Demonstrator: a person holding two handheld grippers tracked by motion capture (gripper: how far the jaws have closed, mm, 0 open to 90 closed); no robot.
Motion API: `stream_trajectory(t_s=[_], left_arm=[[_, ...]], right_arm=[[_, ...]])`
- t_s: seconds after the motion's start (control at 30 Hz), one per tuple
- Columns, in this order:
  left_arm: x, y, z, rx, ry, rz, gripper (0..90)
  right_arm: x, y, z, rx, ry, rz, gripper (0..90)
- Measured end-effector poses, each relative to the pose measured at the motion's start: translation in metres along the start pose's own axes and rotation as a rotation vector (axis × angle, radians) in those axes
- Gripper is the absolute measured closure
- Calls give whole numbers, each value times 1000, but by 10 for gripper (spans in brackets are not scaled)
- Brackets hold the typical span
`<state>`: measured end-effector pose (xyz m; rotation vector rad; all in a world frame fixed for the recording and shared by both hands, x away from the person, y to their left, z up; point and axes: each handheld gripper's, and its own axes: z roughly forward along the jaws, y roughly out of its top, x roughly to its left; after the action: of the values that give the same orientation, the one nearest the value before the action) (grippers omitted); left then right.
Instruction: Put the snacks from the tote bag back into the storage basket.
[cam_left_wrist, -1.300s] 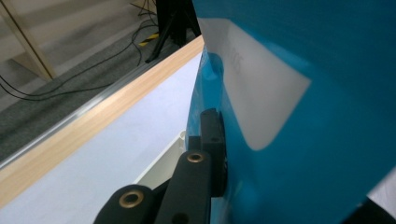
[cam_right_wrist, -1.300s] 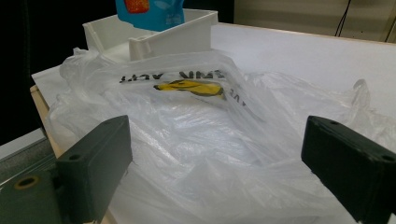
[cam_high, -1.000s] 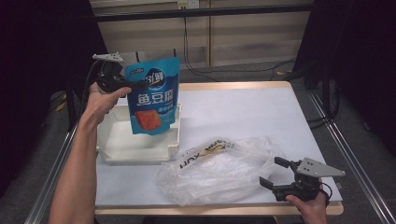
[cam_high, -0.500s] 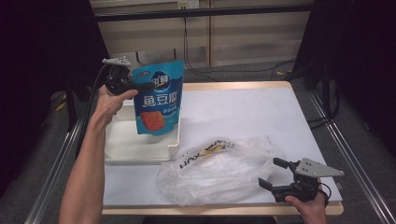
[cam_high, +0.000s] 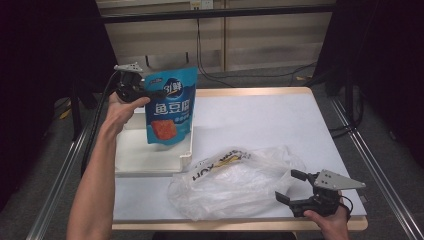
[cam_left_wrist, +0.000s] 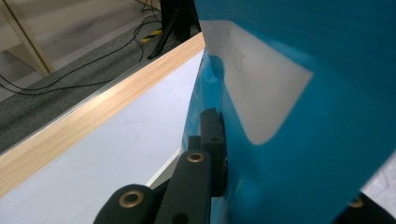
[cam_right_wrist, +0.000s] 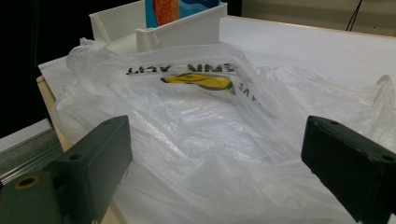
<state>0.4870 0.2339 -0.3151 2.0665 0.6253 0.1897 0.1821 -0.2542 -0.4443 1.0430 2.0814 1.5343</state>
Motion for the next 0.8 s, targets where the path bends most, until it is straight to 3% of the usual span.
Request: stream_trajectory(t_s=[0.23, 0.43, 0.57, 0.8], left_arm=[[5, 1, 4, 9, 13, 3, 900], [7, 4, 5, 58, 72, 41, 900], [12, 0, 7, 61, 111, 25, 867], [16, -1, 6, 57, 123, 25, 828]], right_arm=[[-1, 0, 1, 5, 1, 2, 84], [0, 0, 2, 8, 4, 1, 84], [0, 0, 1, 9, 5, 5, 84], [-1, 0, 1, 10, 4, 5, 84]])
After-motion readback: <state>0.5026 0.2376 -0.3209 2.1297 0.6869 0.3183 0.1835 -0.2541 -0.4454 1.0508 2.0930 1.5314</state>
